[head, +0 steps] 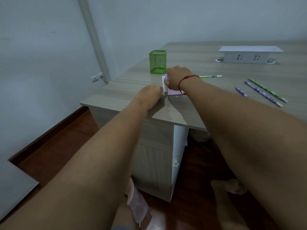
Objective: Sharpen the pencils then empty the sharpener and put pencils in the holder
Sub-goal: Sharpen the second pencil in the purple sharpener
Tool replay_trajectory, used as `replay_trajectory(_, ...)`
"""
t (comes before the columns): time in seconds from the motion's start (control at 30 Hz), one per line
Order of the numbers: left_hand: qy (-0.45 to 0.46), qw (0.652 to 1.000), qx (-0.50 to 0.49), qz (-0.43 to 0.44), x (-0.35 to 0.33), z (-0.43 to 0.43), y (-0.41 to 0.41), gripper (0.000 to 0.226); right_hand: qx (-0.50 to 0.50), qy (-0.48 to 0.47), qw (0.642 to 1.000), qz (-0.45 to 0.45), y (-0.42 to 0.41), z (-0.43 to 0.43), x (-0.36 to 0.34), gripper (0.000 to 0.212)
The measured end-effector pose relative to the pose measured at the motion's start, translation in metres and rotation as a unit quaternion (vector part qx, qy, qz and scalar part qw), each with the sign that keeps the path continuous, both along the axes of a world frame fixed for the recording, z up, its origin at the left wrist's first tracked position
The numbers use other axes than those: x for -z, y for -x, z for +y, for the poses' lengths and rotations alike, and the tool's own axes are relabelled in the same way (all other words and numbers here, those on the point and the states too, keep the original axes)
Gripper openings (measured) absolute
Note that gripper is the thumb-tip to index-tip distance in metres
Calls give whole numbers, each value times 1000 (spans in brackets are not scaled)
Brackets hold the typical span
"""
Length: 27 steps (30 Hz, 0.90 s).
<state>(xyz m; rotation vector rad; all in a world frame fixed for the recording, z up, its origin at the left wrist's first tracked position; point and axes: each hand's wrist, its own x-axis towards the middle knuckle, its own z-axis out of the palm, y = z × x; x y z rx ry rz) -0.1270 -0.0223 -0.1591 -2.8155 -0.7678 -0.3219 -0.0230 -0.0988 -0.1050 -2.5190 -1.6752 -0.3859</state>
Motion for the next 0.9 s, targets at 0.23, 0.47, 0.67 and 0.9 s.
replay_trajectory(0.23, -16, 999, 14, 41, 5, 27, -15, 26, -21, -1, 1000, 11, -5, 0, 1, 34)
replay_trajectory(0.47, -94, 992, -3, 82, 0, 35, -33, 24, -10, 2, 1000, 9, -11, 3, -10, 31)
replay_trajectory(0.67, -123, 989, -13, 87, -5, 42, -32, 23, -12, 16, 999, 25, -10, 5, -10, 33)
replay_trajectory(0.9, -128, 989, 63, -32, -47, 54, -40, 26, 1, 15, 1000, 25, -12, -1, -12, 33)
